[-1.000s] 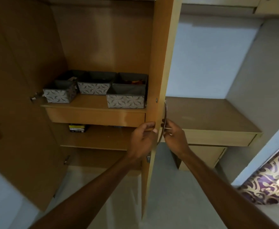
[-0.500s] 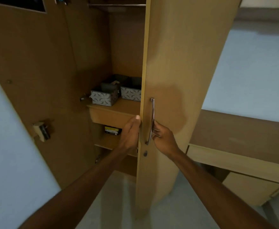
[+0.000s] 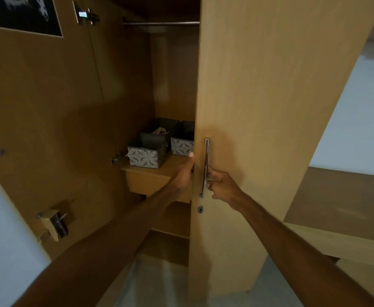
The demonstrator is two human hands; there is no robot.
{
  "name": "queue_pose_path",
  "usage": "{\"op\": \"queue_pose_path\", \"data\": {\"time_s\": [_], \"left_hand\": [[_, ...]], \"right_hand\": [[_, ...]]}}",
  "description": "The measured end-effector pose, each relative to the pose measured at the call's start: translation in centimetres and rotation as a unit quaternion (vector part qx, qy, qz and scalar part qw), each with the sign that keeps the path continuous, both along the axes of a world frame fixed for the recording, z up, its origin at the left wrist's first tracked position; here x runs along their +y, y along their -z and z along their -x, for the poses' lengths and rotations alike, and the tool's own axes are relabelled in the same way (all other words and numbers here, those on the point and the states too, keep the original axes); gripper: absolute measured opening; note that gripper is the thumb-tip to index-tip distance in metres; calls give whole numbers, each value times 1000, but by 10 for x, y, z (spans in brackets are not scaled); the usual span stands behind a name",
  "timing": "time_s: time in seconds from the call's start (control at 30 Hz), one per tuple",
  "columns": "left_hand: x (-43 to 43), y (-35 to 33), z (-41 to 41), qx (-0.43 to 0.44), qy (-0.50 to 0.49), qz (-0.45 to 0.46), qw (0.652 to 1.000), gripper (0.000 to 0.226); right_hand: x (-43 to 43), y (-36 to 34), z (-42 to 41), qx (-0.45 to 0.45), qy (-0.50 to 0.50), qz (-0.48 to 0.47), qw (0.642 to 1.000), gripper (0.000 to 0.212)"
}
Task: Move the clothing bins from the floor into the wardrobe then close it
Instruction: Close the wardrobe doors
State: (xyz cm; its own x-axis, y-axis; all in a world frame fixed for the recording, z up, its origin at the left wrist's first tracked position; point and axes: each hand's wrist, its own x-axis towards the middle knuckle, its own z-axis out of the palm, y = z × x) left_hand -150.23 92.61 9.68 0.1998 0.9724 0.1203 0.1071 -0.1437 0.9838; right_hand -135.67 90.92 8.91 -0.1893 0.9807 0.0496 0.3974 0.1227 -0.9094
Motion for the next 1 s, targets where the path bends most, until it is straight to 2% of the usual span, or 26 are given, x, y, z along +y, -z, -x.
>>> {"op": "queue_pose_path", "data": {"time_s": [0.3, 0.5, 0.8, 1.0], "left_hand": [[70, -5, -4, -29, 13, 27, 999, 41], [110, -9, -9, -31, 22, 37, 999, 51], [138, -8, -14, -36, 39, 34, 998, 52], [139, -8, -12, -49, 6, 43, 998, 45]], "right_hand": [[73, 6, 15, 3, 5, 13, 1000, 64], [124, 10, 8, -16, 0, 12, 1000, 62], [158, 23, 6, -20, -16, 8, 1000, 86], [164, 37, 2, -4, -16, 11, 1000, 96]]}}
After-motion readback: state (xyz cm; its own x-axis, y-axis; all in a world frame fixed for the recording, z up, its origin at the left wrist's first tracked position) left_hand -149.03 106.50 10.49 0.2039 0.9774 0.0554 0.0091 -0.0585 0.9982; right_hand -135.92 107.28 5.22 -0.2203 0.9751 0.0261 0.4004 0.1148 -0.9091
